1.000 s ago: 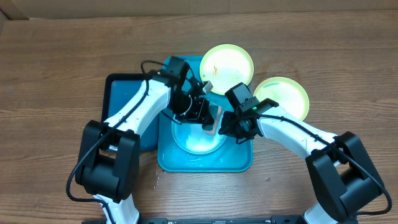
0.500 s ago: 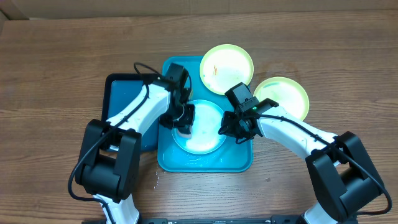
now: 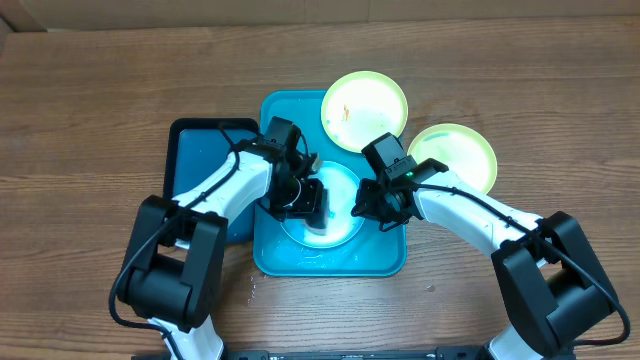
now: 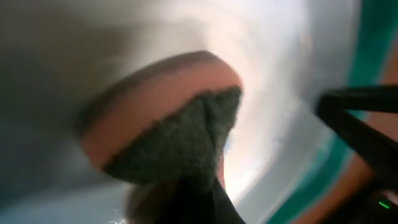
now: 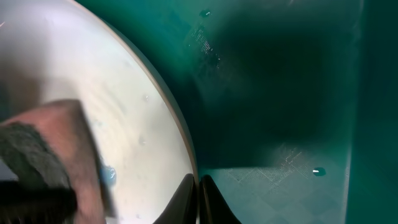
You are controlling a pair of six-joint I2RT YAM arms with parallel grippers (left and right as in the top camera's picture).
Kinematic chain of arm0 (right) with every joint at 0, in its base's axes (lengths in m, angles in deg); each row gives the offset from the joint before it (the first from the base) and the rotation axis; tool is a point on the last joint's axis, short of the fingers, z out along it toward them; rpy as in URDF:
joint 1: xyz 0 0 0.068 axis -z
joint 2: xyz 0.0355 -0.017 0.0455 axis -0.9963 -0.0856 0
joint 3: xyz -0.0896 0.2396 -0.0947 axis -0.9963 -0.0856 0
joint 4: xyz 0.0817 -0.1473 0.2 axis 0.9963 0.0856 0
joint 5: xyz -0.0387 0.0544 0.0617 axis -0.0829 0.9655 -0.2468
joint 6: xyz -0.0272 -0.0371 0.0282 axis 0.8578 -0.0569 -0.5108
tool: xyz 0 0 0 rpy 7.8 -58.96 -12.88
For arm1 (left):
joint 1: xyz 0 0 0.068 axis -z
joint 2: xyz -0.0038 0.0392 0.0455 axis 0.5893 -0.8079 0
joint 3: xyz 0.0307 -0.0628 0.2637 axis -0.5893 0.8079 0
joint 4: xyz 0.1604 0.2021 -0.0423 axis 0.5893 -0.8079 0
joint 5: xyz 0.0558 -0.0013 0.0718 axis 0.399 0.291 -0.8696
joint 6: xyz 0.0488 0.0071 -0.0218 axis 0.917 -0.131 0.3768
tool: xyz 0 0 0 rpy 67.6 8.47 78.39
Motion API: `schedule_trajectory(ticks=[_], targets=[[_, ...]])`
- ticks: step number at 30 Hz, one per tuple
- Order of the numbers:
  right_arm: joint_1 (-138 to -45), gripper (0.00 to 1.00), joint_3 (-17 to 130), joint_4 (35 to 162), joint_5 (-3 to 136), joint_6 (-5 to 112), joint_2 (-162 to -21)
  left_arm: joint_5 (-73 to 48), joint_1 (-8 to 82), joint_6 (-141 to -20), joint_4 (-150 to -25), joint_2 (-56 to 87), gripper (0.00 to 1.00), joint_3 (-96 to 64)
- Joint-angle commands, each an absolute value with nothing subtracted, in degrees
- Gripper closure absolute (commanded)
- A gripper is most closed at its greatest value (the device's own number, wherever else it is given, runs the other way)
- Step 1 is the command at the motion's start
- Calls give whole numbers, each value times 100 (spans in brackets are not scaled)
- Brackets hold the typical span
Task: Clean dirty plates on tray and stack at the side
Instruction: 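Scrub the white plate with the sponge in the left gripper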
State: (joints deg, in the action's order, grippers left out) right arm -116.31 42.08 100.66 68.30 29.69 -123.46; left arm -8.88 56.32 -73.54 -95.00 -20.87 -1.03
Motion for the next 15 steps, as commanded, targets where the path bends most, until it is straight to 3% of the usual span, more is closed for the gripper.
schedule_trajectory(ticks=[1, 7, 15], targets=[[-11664, 96, 4153, 10016, 6827, 2962, -12370, 183, 5551, -7074, -9557, -2052, 96, -394], [-11664, 96, 4153, 10016, 6827, 2962, -12370, -366, 5450, -6991, -9957, -1661, 96, -866], [-11664, 96, 4153, 10016, 6827, 2962, -12370, -2674, 5535, -7306, -10525, -1617, 96, -752]])
